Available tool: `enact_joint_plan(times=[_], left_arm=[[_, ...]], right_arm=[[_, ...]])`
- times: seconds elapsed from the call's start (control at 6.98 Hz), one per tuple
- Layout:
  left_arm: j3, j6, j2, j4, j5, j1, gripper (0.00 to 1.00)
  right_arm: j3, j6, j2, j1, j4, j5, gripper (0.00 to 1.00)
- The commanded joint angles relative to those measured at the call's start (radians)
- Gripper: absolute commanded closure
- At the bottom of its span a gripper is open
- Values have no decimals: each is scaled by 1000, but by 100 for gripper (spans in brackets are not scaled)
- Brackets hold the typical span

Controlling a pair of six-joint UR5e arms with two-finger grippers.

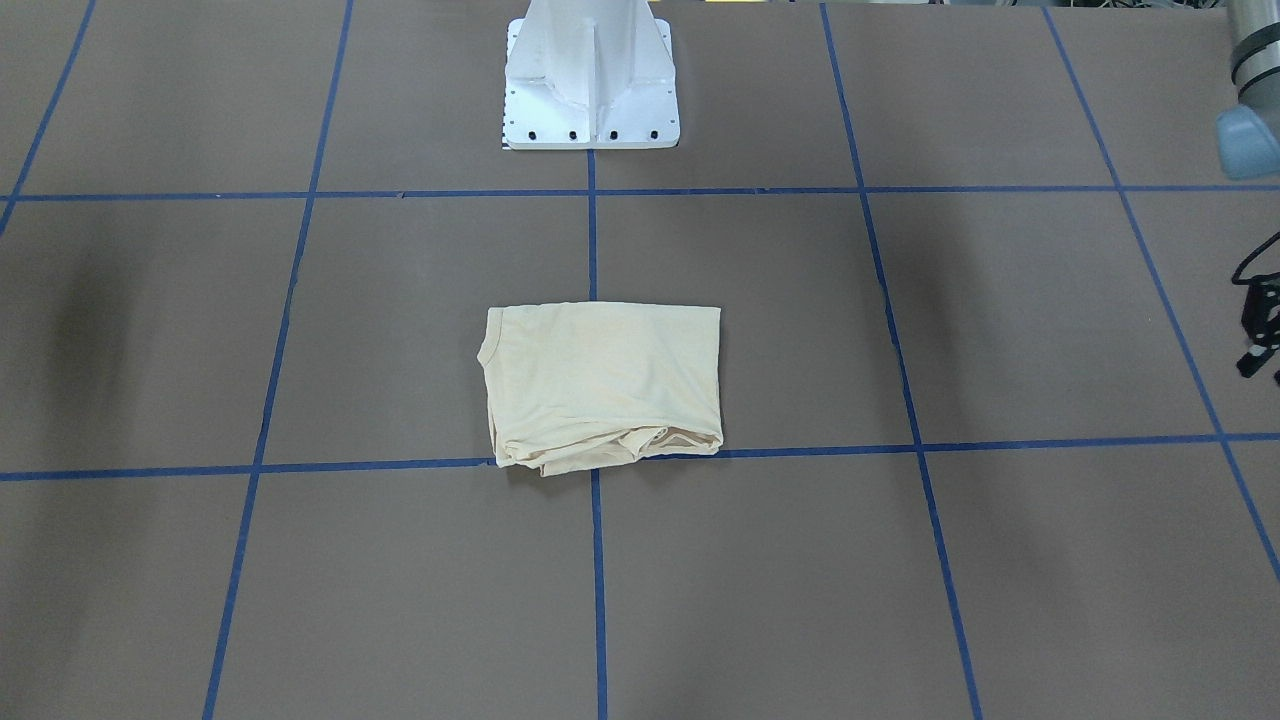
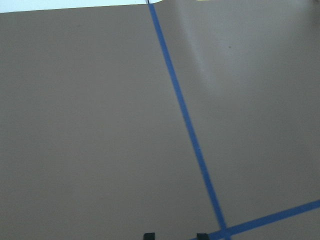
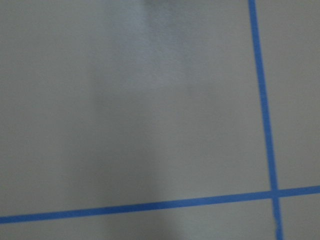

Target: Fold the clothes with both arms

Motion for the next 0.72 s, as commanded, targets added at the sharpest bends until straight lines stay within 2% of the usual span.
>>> enact_joint_plan(times=[0.0, 0.14, 0.29, 0.57], left_arm=[[-20, 274, 3, 260, -5, -140, 53], [-51, 281, -7, 346, 1, -166, 21], [-42, 281, 5, 354, -12, -170, 0], [-33, 260, 15, 354, -69, -170, 0]], right_arm=[[-7, -253, -81, 108, -8, 12, 0], [31, -320, -133, 144, -10, 15, 0], [44, -329, -172, 146, -13, 15, 0], [50, -382, -209, 130, -40, 14, 0]])
